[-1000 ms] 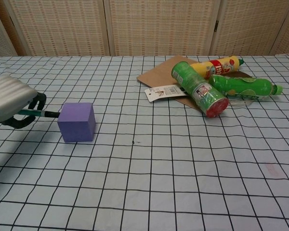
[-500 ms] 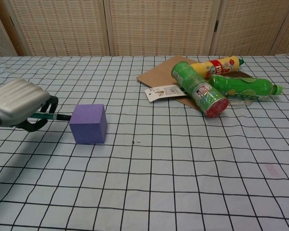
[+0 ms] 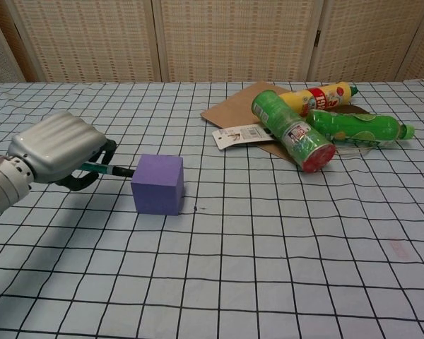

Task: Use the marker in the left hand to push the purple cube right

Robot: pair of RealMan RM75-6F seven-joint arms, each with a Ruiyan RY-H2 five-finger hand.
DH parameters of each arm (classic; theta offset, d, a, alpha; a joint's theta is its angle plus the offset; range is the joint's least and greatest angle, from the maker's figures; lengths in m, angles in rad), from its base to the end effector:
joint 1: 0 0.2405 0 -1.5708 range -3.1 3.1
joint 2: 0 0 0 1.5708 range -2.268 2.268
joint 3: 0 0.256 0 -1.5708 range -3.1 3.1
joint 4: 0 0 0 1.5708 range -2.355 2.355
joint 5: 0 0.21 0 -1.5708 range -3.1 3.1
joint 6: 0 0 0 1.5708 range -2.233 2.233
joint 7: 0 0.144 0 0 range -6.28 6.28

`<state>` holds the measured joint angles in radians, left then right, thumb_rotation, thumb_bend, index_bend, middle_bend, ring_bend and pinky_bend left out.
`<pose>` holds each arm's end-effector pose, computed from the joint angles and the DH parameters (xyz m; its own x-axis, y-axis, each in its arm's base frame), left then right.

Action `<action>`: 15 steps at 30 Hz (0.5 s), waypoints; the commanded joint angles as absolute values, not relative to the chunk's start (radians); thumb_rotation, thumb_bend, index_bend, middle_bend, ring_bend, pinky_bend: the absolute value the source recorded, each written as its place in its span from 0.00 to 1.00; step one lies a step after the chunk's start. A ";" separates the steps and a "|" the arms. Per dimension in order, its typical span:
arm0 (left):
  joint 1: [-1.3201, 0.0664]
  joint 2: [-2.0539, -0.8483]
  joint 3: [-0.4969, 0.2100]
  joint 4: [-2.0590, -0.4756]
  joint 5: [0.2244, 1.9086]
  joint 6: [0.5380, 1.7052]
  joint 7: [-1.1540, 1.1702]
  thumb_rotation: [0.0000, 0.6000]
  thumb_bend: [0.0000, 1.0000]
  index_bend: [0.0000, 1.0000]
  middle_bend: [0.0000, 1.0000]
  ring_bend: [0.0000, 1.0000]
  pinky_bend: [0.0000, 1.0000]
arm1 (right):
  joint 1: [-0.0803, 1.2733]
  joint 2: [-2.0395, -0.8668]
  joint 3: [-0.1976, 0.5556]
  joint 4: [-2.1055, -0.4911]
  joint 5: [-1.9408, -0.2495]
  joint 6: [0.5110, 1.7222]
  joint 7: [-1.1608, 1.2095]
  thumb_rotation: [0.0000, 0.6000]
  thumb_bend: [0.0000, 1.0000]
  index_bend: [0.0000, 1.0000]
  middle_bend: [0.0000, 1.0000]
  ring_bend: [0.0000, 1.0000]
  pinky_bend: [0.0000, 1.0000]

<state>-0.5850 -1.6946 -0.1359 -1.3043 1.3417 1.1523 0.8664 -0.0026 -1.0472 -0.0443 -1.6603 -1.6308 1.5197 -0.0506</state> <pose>-0.1814 0.3133 -0.0331 0.8333 -0.1052 0.5428 0.4768 -0.3603 -0.8018 -0.3087 -0.1331 0.1624 0.4663 -0.0932 0.8797 -0.8846 -0.0584 0.4627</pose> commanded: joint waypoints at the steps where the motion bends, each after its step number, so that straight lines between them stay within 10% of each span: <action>1: -0.595 -1.700 -0.134 -1.311 1.342 1.148 0.879 1.00 0.61 0.81 0.81 0.76 1.00 | -0.005 -1.047 -0.044 -1.660 -1.632 1.524 -0.049 1.00 0.19 0.00 0.00 0.00 0.00; 15: -0.638 -1.738 -0.119 -1.345 1.348 1.133 0.946 1.00 0.61 0.81 0.81 0.76 1.00 | 0.000 -1.054 -0.047 -1.660 -1.636 1.505 -0.069 1.00 0.19 0.00 0.00 0.00 0.00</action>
